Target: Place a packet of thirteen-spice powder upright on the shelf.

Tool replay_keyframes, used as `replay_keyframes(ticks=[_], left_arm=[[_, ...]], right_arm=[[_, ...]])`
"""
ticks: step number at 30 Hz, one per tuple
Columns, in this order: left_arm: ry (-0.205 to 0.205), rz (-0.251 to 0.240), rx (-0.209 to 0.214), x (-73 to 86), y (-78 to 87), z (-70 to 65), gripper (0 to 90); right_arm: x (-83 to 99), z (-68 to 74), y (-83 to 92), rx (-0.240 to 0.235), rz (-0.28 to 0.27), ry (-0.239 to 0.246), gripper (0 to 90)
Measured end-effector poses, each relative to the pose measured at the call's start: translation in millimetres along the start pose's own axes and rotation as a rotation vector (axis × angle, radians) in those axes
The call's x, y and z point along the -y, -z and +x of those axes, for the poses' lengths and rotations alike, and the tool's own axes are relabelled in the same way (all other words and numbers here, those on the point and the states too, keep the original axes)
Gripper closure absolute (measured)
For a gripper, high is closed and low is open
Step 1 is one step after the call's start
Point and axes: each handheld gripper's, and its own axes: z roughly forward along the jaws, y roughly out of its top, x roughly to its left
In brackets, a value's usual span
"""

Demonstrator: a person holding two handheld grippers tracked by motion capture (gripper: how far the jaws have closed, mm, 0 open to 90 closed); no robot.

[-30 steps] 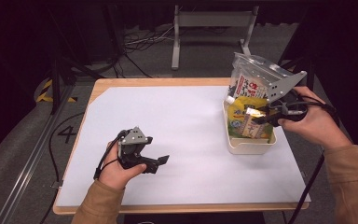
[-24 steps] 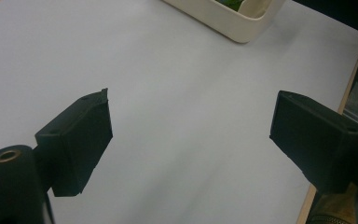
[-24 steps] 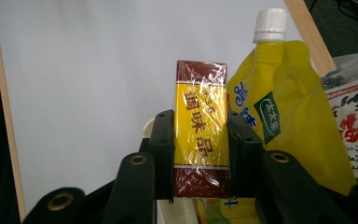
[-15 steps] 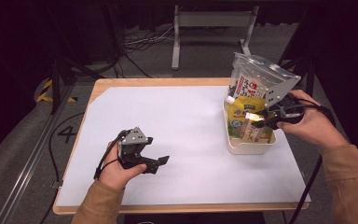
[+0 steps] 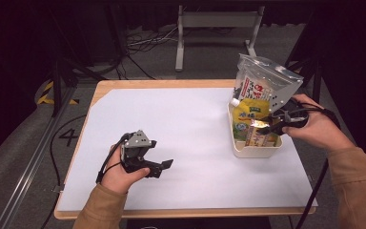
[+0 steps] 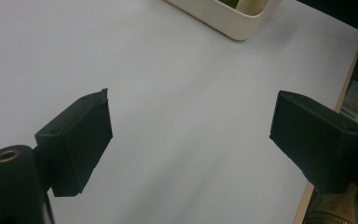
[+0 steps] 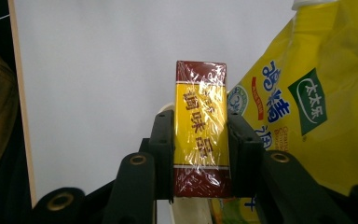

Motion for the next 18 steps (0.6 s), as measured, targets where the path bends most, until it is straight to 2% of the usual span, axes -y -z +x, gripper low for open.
replay_keyframes(ticks=[11, 18], left_arm=[[-0.001, 0.003, 0.004, 0.3, -0.1, 0.4, 13.0], [0.001, 0.004, 0.005, 0.2, 0.2, 0.8, 13.0]], right_arm=[[-0.5, -0.5, -2.7, -0.030, 0.000, 0.006, 68.5], [-1.8, 0.7, -3.8, -0.049, -0.002, 0.028, 68.5]])
